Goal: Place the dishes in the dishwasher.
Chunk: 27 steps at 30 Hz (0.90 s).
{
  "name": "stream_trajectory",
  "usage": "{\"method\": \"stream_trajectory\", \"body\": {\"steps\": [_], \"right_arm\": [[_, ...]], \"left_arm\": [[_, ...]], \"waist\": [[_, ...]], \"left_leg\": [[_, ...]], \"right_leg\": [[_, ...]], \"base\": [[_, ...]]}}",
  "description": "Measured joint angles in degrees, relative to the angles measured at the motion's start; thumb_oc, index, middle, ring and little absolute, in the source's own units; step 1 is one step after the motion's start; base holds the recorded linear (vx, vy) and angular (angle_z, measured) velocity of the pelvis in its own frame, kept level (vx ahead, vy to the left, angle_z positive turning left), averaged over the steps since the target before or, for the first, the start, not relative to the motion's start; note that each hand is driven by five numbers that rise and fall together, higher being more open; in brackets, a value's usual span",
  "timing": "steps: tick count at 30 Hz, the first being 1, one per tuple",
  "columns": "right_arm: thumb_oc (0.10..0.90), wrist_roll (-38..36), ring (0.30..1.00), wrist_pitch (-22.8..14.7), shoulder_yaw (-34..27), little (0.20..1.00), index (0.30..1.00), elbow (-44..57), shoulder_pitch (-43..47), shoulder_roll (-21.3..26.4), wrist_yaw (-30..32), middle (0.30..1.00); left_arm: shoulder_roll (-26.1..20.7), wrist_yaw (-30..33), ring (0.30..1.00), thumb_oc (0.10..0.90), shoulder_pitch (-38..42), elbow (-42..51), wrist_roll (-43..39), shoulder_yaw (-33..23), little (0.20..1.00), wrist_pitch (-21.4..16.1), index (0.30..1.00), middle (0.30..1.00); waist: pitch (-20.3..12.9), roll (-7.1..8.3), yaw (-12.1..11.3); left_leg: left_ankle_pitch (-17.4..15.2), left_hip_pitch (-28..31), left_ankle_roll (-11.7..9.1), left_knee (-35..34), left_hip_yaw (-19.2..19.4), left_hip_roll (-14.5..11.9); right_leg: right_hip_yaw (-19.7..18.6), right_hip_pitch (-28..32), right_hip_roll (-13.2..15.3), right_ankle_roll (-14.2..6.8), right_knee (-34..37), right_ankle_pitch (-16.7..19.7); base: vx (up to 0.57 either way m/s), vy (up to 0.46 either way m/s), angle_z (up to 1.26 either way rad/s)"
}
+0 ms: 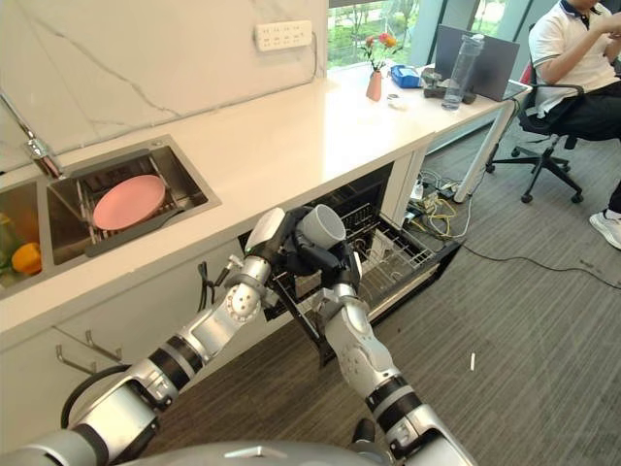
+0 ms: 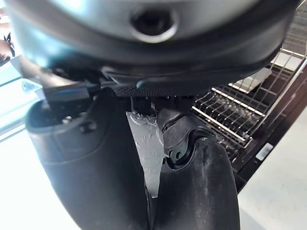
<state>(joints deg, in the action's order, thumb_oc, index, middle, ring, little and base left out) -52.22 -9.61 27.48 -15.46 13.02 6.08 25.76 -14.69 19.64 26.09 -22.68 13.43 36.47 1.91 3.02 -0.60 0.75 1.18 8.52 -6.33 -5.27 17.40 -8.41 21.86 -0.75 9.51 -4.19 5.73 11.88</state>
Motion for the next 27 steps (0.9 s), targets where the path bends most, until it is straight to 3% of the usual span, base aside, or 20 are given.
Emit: {"method": "stream_trajectory", "body": {"steps": [9, 11, 12, 13, 20, 24, 27], "right_arm": [[0.4, 1.0, 0.3, -0.9, 0.8, 0.3, 0.3, 0.0, 0.0, -1.1, 2.0, 0.3], [0.4, 0.9, 0.3, -1.0, 0.8, 0.3, 0.3, 0.1, 0.0, -1.4, 2.1, 0.3], [0.4, 0.9, 0.3, -1.1, 0.8, 0.3, 0.3, 0.2, 0.0, -1.5, 2.3, 0.3], [0.4, 0.9, 0.3, -1.1, 0.7, 0.3, 0.3, 0.3, 0.0, -1.7, 2.4, 0.3], [0.4, 2.0, 0.3, -1.8, -3.3, 0.3, 0.3, 2.6, 0.1, -2.0, 4.5, 0.3], [0.4, 7.0, 0.3, -4.3, -13.3, 0.3, 0.3, 5.9, 0.2, -1.6, 5.9, 0.3], [0.4, 7.8, 0.3, -7.0, -18.3, 0.3, 0.3, 6.1, 0.2, 0.4, 6.1, 0.3]], "left_arm": [[-0.3, 1.0, 0.3, 0.4, 0.1, 0.0, -0.4, 0.3, 0.3, 0.1, 0.3, 0.3], [-0.4, 1.3, 0.333, 0.422, 0.1, 0.0, -0.4, 0.3, 0.333, 0.1, 0.333, 0.333], [-0.5, 1.5, 0.839, 0.759, 0.1, 0.0, -0.4, 0.4, 0.839, 0.1, 0.839, 0.839], [-0.6, 1.6, 0.9, 0.8, 0.1, 0.0, -0.4, 0.4, 0.9, 0.1, 0.9, 0.9], [-1.2, 0.5, 0.9, 0.8, -0.5, 3.8, -1.7, 0.4, 0.9, -0.7, 0.9, 0.9], [-2.7, -0.5, 0.9, 0.8, -7.6, 11.7, -1.8, -2.1, 0.9, -4.1, 0.9, 0.9], [-4.8, -1.4, 0.9, 0.8, -13.8, 12.4, -4.1, -5.5, 0.9, -3.8, 0.9, 0.9]], "waist": [[0.1, 0.08, 0.1], [0.1, 0.11, 0.1], [0.1, 0.11, 0.1], [0.1, 0.12, 0.1], [0.8, 0.18, -0.3], [2.0, -0.02, -0.6], [2.0, -0.01, -0.8]], "left_leg": [[0.1, -0.5, 0.1, 0.0, -0.7, 0.1], [0.1, -0.5, 0.1, 0.0, -0.7, 0.1], [0.1, -0.5, 0.1, 0.0, -0.7, 0.1], [0.1, -0.5, 0.1, 0.0, -0.7, 0.1], [0.2, -0.4, 0.1, 0.0, -1.1, 0.0], [0.1, 0.4, 0.0, -0.3, -2.3, -0.2], [0.1, 0.2, 0.0, -0.1, -2.6, -0.2]], "right_leg": [[0.8, 0.0, 0.0, -0.1, 0.0, -0.1], [0.8, 0.0, 0.0, -0.1, 0.0, -0.1], [0.9, 0.0, 0.0, -0.1, 0.0, -0.1], [0.9, 0.0, 0.0, -0.1, 0.0, -0.1], [1.3, 0.4, 0.0, -0.1, 0.0, -0.1], [2.3, 2.1, 0.1, -0.5, 0.0, -0.7], [2.6, 2.1, 0.1, -0.4, 0.0, -0.7]], "base": [[0.0, 0.004, 0.04], [0.0, 0.0, 0.0], [0.0, 0.0, 0.0], [0.0, 0.0, 0.0], [0.0, -0.003, 0.03], [0.01, -0.018, 0.16], [0.01, -0.029, 0.03]]}}
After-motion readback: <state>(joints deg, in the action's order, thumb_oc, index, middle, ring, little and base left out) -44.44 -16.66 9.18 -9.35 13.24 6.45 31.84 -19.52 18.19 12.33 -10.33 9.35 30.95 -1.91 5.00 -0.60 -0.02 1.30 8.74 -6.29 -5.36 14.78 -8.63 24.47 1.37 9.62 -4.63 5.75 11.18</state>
